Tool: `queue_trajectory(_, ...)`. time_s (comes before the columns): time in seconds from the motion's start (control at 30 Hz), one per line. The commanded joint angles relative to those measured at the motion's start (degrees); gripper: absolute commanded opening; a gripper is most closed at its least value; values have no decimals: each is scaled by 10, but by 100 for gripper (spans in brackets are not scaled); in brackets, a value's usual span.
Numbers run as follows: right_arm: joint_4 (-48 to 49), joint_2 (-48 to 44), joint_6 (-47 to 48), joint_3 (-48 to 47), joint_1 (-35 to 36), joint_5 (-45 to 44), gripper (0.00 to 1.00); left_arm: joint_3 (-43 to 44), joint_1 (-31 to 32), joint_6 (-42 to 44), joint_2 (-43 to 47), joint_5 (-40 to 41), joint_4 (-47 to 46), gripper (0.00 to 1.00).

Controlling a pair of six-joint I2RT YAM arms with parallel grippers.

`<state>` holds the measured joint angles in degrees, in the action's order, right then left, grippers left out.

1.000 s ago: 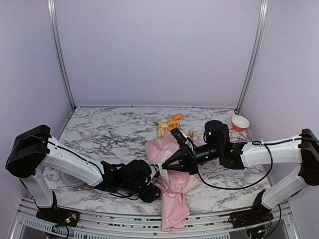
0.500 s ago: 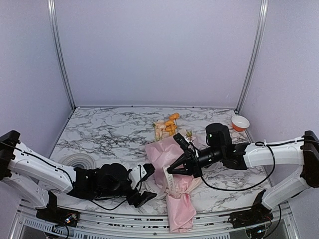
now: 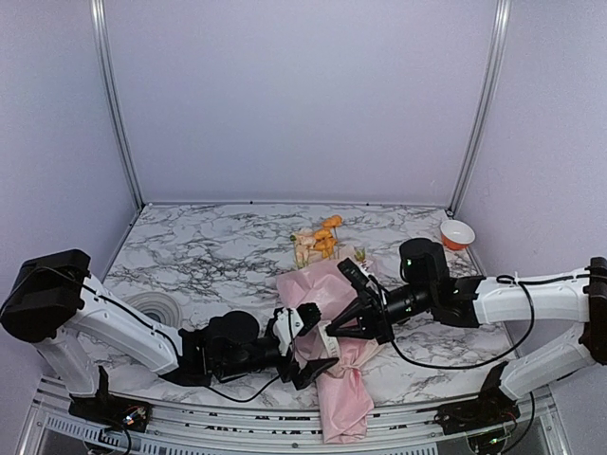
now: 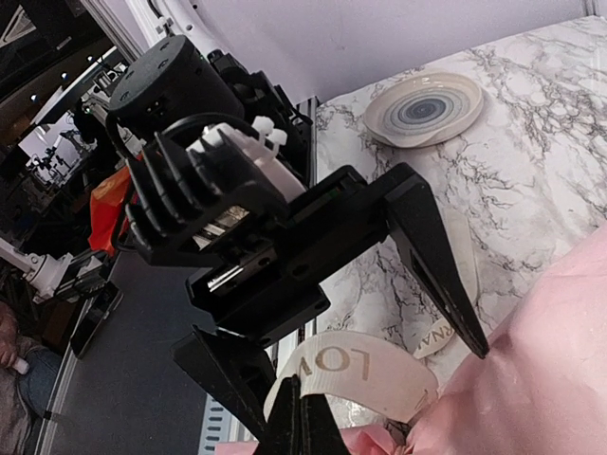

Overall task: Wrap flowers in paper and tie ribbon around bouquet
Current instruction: Pass from the right arm to the left

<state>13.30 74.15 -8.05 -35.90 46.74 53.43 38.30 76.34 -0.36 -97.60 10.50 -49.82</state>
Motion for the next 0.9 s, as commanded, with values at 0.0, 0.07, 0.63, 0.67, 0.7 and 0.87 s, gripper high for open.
queue_trajectory(0.0,-1,-15,6,4,-2,-2,0,20,-1,20,-13,-38,-76,96)
queue_trajectory(0.07,-3,-14,8,2,-2,-4,0,23,-1,8,-17,-67,-76,87)
queue_trajectory(0.63,-132,-54,8,-45,-11,-199,16,33,1,-37,-38,-77,-75,0)
queue_trajectory(0.67,-171,-61,-6,-60,-19,-276,21,34,1,-39,-40,-71,-74,0)
queue_trajectory(0.7,-205,-67,-24,-73,-31,-355,24,34,1,-41,-41,-66,-74,0)
queue_trajectory(0.87,-376,-73,-111,-108,-122,-634,60,47,2,-38,-49,-61,-57,0)
